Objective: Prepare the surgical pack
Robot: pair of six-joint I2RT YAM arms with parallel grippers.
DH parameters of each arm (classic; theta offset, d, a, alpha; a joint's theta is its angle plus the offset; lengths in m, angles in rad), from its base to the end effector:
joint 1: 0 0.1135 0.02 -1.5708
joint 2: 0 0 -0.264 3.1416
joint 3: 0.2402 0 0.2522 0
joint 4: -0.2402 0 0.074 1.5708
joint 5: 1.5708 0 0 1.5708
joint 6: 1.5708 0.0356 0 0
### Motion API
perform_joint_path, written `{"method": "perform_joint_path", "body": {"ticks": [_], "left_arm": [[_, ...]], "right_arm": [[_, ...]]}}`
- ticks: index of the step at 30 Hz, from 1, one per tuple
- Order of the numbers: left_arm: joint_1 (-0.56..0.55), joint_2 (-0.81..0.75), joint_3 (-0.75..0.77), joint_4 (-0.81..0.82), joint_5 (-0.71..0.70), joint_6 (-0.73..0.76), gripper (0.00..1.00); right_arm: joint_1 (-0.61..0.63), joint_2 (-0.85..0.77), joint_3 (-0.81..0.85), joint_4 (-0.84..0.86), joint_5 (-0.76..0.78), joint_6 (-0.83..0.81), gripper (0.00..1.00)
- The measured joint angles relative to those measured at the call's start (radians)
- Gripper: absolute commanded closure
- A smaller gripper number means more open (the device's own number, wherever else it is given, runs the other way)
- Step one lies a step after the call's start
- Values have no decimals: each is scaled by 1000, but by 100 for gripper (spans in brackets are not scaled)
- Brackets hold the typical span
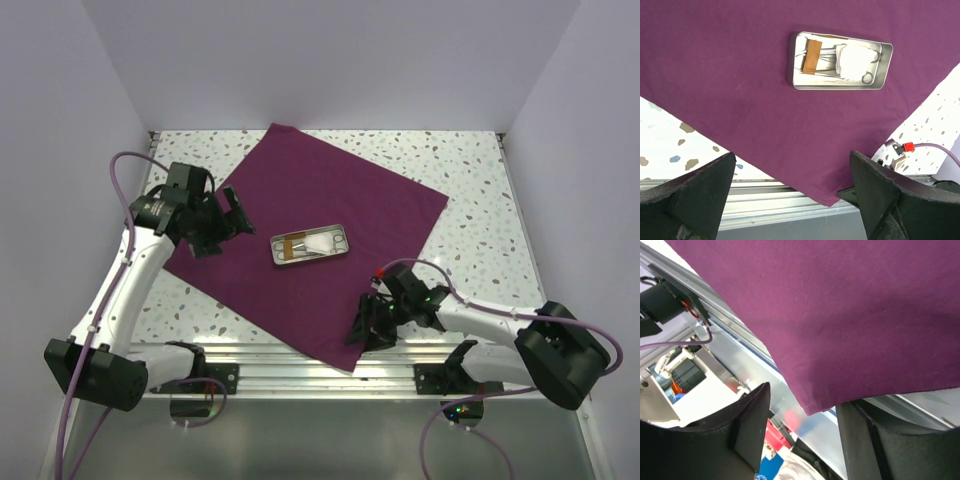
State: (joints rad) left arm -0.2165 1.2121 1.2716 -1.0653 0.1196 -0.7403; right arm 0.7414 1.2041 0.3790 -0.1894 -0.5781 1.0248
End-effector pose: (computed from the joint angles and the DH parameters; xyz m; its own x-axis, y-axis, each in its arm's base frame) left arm 0.2206 -0.0529 0.3428 -0.7949 -0.5108 -0.3273 -0.3529 0.8281 -0.4355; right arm 0.1273 0.1430 0.1325 -0.9904 0.0636 0.1224 0.1311 0.7097 0.6922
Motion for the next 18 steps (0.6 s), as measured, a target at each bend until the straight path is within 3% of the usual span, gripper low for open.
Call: {"method": "perform_joint_path", "body": {"ticks": [3,10,13,18], "left_arm": [[0,3,0,0,0,0,0],[0,21,11,-3,0,3,0],[0,29,34,-7,-2,5,0],[0,43,87,-16,-12,23,0]], "right_arm": [[18,2,-2,12,-6,12,50],[55,33,19,17,-18,25,87],[56,43,54,12,-18,27,98],[56,84,183,-48,-16,11,100]]}}
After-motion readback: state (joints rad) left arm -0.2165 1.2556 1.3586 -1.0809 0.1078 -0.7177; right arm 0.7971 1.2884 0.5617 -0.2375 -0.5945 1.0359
